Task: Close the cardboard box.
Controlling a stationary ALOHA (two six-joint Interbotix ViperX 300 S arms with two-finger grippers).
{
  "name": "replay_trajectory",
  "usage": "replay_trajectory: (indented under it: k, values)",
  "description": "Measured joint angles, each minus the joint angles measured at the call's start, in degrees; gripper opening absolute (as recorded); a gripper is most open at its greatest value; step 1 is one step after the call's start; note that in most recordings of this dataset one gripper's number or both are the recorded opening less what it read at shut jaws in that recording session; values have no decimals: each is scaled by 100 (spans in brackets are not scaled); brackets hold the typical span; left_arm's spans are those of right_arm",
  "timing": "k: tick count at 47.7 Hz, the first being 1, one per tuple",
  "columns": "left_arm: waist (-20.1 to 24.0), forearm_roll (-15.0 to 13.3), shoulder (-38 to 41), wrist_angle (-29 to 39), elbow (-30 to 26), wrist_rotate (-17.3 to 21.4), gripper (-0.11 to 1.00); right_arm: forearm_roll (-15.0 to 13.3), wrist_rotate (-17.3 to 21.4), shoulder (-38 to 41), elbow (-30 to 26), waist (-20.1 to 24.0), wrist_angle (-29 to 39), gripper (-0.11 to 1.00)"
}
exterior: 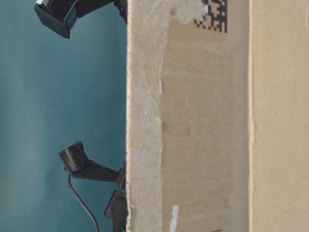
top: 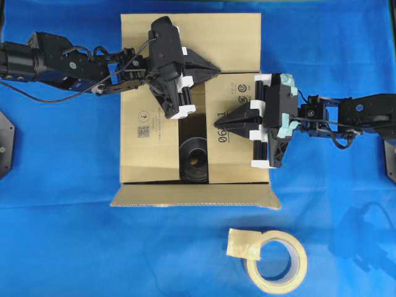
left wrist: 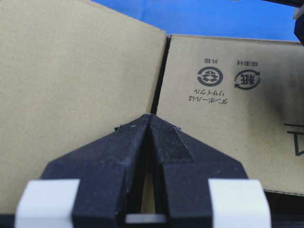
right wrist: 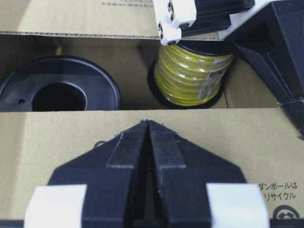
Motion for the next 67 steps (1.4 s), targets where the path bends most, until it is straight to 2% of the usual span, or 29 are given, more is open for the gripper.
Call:
replay_trajectory:
  k: [10,21,31,39,45,52,56,67]
  values:
    - [0,0,0,0,-9,0,0,0,0,-149,0,9,105,0]
    - [9,0,0,9,-9,0,0,9,9,-976,-26,229,448,0]
    - [0,0,0,0,18,0,0,0,9,-1811,-26,888,554,0]
    - [9,0,0,9,62,0,0,9,9,-2241,18,1687,554,0]
    - [9,0,0,0,79,-18,0,0,9,-2259,62,2206,545,0]
    - [18,0,0,0,79,-26,0,9,9,-2021,141,2602,545,0]
    - [18,0,0,0,88,-26,0,35,9,-1775,211,2689,536,0]
    - [18,0,0,0,88,-44,0,352,9,-1248,360,2681,396,0]
